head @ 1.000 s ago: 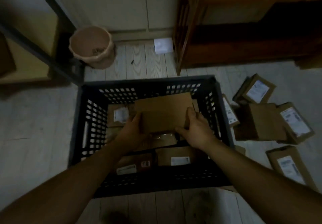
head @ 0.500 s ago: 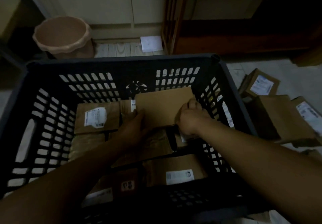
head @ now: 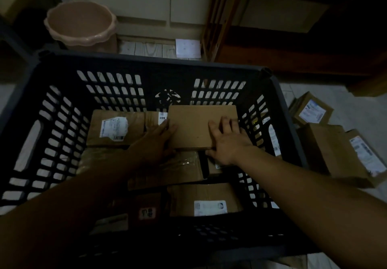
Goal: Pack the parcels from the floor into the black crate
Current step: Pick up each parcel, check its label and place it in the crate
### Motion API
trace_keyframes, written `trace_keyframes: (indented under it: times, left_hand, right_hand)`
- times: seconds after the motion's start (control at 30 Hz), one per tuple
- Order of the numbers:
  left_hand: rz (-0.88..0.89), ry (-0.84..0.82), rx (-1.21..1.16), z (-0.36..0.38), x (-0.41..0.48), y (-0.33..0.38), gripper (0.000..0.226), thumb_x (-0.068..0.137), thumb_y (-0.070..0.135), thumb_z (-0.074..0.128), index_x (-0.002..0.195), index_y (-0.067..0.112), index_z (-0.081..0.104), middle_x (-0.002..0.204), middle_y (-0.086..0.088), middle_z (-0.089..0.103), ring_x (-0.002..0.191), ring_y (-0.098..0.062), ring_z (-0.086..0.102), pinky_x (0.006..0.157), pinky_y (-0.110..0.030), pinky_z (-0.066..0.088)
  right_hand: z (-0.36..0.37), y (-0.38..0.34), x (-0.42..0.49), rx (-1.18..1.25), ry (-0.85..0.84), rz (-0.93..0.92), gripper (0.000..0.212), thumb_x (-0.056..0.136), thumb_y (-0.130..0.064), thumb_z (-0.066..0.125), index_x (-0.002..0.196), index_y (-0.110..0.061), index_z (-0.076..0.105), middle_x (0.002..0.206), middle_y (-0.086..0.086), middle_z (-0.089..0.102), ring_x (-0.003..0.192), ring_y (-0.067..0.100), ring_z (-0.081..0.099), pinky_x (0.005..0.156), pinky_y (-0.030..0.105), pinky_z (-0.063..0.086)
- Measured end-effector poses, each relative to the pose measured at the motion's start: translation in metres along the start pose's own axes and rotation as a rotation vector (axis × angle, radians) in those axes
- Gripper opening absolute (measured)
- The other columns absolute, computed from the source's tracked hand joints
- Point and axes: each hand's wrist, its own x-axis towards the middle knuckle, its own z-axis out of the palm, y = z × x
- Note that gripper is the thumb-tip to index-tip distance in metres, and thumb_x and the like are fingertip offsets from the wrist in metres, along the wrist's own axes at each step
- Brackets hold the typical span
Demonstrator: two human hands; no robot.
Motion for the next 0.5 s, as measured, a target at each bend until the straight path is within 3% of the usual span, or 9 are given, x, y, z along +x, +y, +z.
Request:
trace_keyframes:
  times: [0.2,0.27,0.33,0.4,0.5]
  left_hand:
    - [-0.037,0.005,0.041,-0.005,0.004,-0.001,0.083,0.087,0.063,0.04,0.149,0.03,-0.006,0.158,-0.007,-0.01,0.145,-0.032,0.003,0.117,-0.05,0.008]
    - [-0.018,0.039,0.105,-0.021,0.001,0.002,0.092,0.078,0.076,0.033,0.15,0.027,0.003,0.158,-0.008,0.002,0.144,-0.03,0.012,0.115,-0.046,0.015]
    - [0.03,0.011,0.058,-0.043,-0.001,0.003,0.09,0.079,0.073,0.037,0.15,0.023,0.011,0.156,-0.005,0.013,0.142,-0.028,0.019,0.112,-0.04,0.023]
    - [-0.029,-0.018,-0.081,-0.065,-0.008,0.006,0.087,0.084,0.06,0.05,0.15,0.027,0.005,0.159,-0.004,0.002,0.145,-0.031,0.005,0.116,-0.047,0.015]
    - [-0.13,-0.054,-0.185,-0.112,-0.036,0.017,0.093,0.079,0.064,0.053,0.15,0.032,0.002,0.159,-0.002,-0.007,0.146,-0.03,-0.005,0.118,-0.05,0.007]
  right_hand:
    - [-0.004,0.0,0.002,0.029,-0.017,0.004,0.104,0.079,-0.069,0.052,0.15,-0.03,-0.013,0.157,0.013,-0.019,0.144,0.039,-0.014,0.116,0.052,0.004]
    - [-0.011,0.0,-0.001,0.06,0.005,0.004,0.104,0.077,-0.071,0.052,0.15,-0.03,-0.009,0.158,0.011,-0.015,0.144,0.039,-0.011,0.116,0.053,0.005]
    - [-0.025,0.001,-0.01,0.125,0.052,0.004,0.102,0.078,-0.071,0.052,0.151,-0.029,-0.006,0.159,0.01,-0.012,0.145,0.037,-0.008,0.115,0.053,0.006]
    - [-0.044,0.0,-0.026,0.188,0.064,0.015,0.1,0.079,-0.072,0.05,0.152,-0.027,-0.002,0.159,0.009,-0.01,0.145,0.035,-0.007,0.115,0.052,0.007]
    - [-0.077,0.002,-0.063,0.234,0.036,0.03,0.099,0.078,-0.077,0.046,0.152,-0.027,0.003,0.16,0.008,-0.006,0.146,0.033,-0.004,0.115,0.052,0.008]
